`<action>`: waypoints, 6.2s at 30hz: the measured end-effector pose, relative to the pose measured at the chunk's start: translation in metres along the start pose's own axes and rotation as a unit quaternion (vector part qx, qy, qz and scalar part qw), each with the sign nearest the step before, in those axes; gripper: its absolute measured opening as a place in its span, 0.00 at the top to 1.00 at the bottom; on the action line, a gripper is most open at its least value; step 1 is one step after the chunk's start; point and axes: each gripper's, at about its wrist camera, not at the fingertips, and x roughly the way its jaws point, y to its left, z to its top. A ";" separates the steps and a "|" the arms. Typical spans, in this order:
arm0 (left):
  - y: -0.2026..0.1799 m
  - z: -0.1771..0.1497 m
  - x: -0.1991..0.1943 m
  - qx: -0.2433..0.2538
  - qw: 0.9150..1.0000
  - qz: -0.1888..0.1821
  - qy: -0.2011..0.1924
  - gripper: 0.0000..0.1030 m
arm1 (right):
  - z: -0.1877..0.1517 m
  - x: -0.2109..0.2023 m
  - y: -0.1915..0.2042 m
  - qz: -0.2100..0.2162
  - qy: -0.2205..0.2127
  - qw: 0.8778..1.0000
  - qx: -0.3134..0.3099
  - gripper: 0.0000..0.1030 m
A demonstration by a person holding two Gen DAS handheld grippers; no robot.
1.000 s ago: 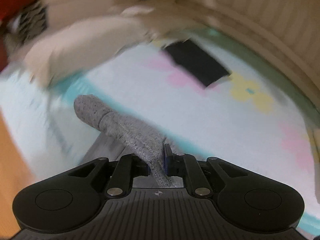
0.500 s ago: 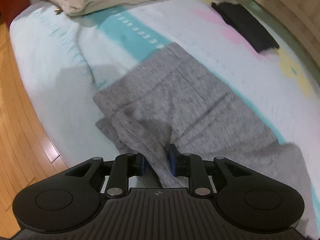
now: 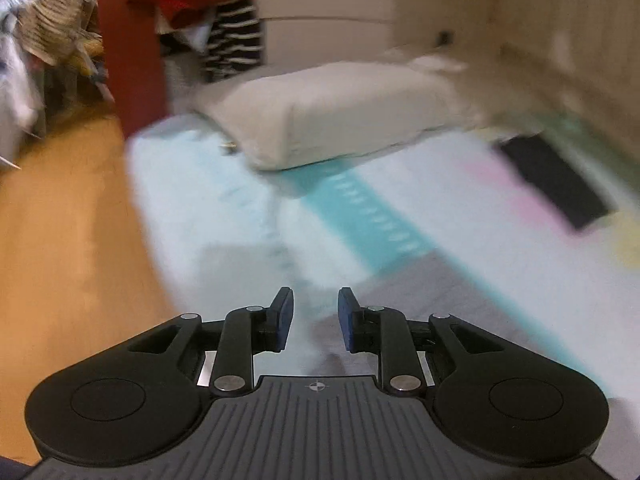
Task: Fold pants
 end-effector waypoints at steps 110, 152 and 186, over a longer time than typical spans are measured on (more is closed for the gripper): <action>-0.128 -0.059 0.042 0.151 0.966 -0.161 0.137 0.55 | 0.097 0.006 0.193 0.237 -0.098 0.925 -0.280 0.86; -0.131 -0.058 0.028 0.238 0.954 -0.155 0.093 0.55 | 0.196 0.036 0.160 0.084 -0.197 0.970 -0.120 0.82; -0.139 -0.064 0.051 0.302 0.942 -0.109 0.098 0.61 | -0.045 -0.035 0.197 0.132 -0.162 0.893 -0.398 0.70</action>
